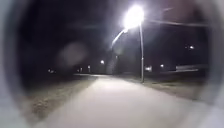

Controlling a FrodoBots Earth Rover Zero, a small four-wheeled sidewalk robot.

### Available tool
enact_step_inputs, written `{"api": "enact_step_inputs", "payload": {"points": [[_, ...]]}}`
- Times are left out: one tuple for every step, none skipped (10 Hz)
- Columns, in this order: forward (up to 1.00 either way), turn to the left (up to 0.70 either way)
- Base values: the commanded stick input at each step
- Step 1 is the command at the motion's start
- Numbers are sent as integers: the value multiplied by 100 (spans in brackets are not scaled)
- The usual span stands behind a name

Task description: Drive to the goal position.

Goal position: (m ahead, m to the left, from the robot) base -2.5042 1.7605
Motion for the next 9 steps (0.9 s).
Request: {"api": "enact_step_inputs", "payload": {"points": [[100, 0], [100, 0], [100, 0], [100, 0], [100, 0], [100, 0], [100, 0], [100, 0], [100, 0]]}}
